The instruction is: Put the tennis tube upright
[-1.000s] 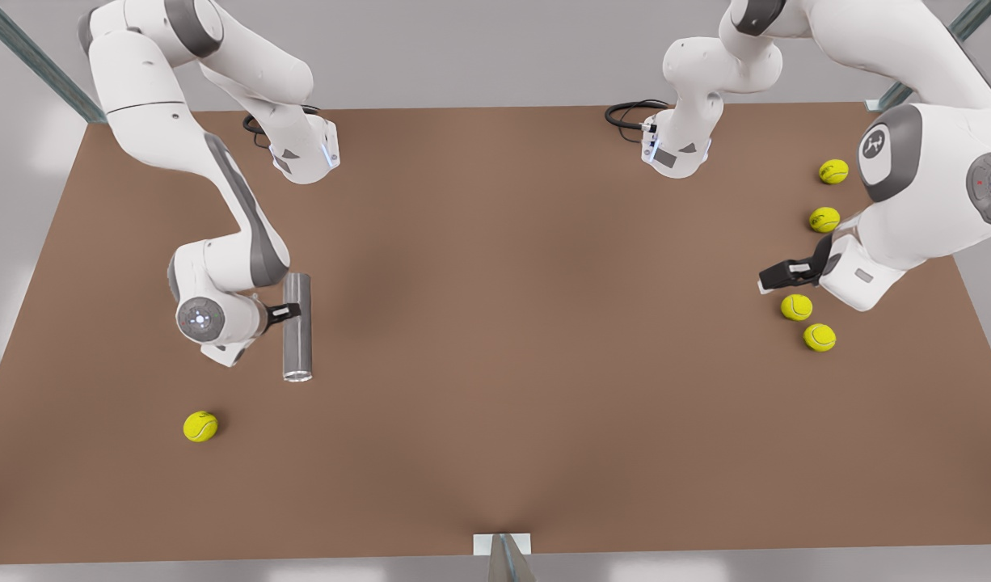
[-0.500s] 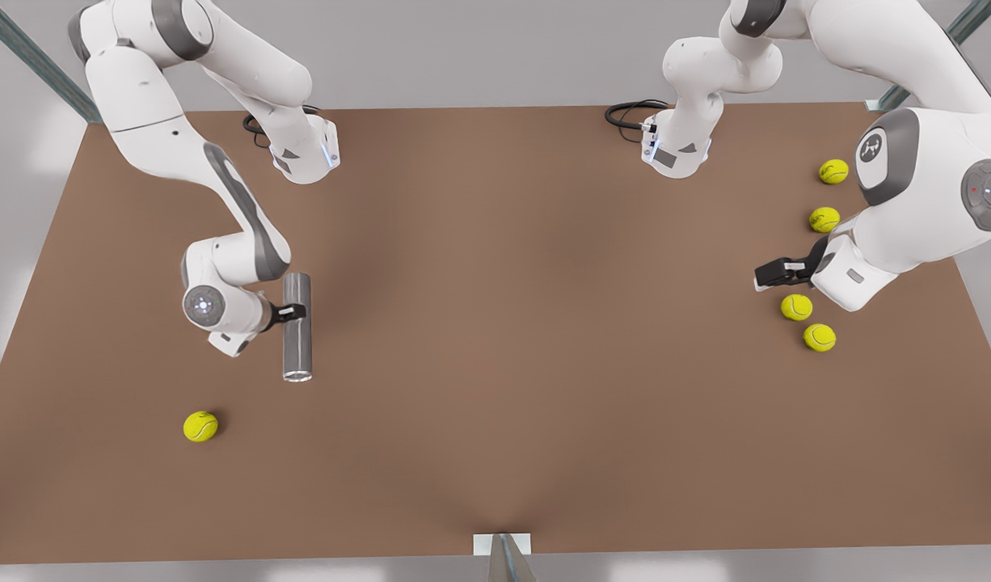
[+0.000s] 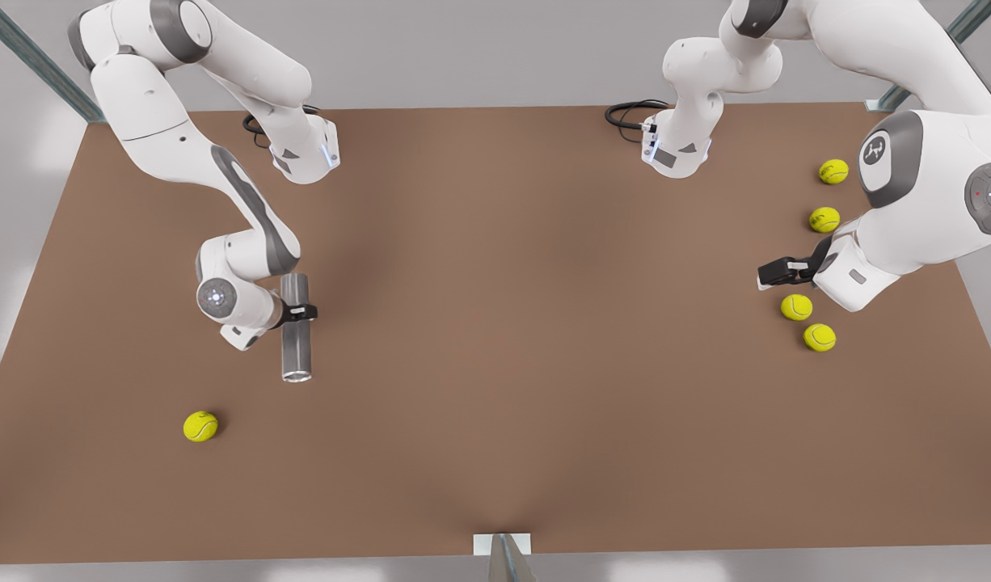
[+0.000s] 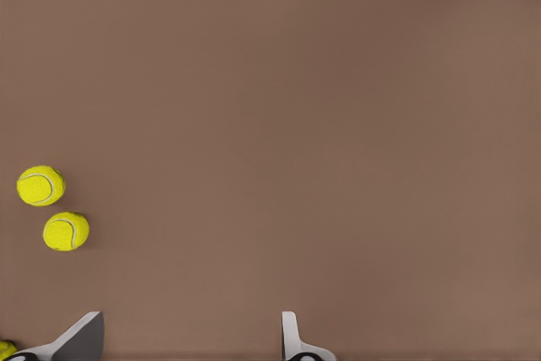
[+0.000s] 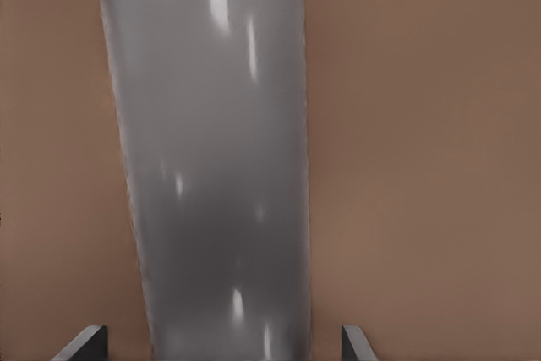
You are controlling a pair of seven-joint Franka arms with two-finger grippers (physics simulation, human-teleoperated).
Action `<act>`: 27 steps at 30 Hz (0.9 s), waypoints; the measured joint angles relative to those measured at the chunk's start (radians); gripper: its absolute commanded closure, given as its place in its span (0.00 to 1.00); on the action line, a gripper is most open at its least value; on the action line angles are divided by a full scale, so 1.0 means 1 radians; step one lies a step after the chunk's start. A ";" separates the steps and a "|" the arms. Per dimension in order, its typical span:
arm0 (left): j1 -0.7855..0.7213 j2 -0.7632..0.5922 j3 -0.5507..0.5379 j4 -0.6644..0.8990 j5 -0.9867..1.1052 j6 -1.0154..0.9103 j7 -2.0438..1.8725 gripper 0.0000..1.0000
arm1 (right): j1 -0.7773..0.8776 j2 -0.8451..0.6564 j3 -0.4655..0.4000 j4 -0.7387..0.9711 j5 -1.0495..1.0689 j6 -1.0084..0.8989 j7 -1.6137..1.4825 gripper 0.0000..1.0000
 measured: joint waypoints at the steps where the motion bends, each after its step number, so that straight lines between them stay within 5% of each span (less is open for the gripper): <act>1: 0.000 0.000 0.000 0.000 0.000 0.000 0.001 0.00 | 0.000 0.001 0.000 0.000 0.000 0.003 0.004 0.00; 27: 0.007 -0.002 0.000 -0.004 0.000 -0.016 0.019 0.00 | -0.022 0.053 -0.004 -0.028 -0.014 0.095 0.021 0.06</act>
